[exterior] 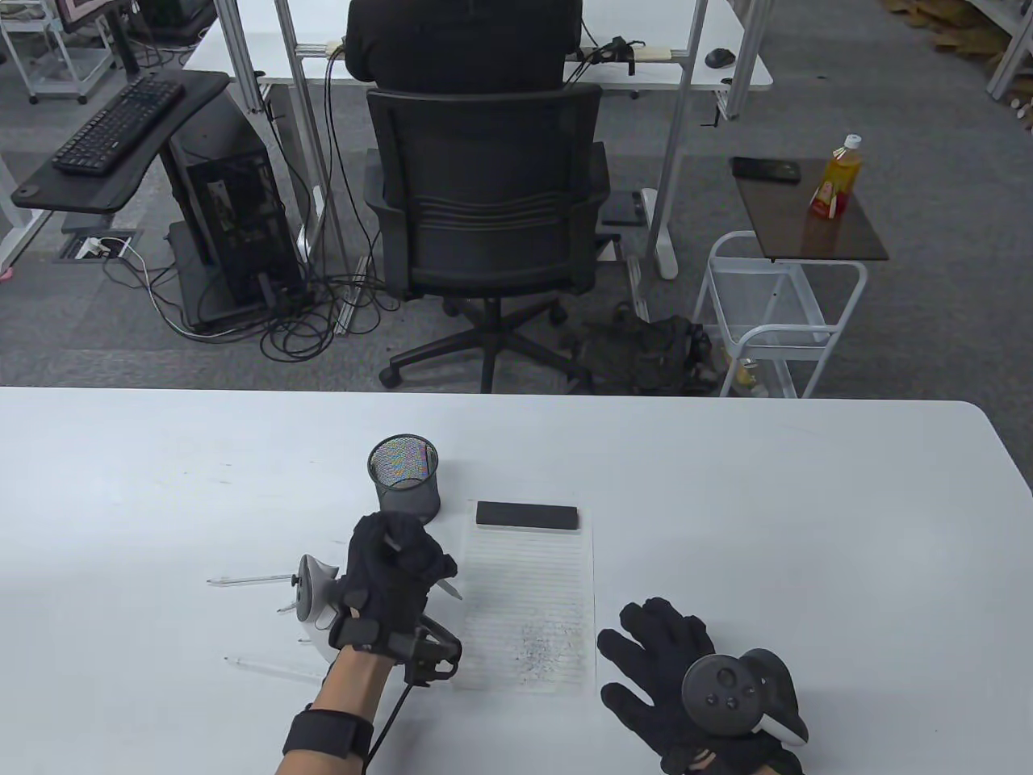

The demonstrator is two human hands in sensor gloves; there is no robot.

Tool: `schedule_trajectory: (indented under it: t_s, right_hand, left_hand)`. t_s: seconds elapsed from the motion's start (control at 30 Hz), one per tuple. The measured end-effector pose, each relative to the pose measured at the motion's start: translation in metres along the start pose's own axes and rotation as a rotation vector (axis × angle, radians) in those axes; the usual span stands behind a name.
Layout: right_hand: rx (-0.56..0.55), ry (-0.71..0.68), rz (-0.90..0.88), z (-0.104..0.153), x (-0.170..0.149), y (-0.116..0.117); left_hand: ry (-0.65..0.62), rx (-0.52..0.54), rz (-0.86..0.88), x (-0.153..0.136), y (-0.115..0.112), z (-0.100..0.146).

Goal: Press to extend mechanical pencil leads

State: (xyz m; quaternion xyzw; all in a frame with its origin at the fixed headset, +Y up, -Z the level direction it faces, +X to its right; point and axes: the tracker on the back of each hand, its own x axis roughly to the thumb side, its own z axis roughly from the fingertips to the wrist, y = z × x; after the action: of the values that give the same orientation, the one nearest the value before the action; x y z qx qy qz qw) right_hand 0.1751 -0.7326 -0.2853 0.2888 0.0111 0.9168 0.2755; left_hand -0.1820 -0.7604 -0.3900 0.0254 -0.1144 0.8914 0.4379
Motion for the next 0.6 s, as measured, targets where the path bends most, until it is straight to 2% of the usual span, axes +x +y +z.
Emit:
schedule_trajectory:
  t_s: [0.3,0.43,0.6]
  right_hand:
    - [0.002,0.003,-0.002,0.000,0.000,0.000]
    - [0.000,0.002,-0.003,-0.001,0.000,0.000]
    - [0.005,0.003,-0.001,-0.001,0.000,0.000]
  left_hand:
    - [-0.015,0.009,0.089,-0.010,0.006,0.005]
    - [-0.009,0.037,0.033,-0.012,0.009,0.007]
    - [-0.016,0.030,0.071,-0.017,0.011,0.007]
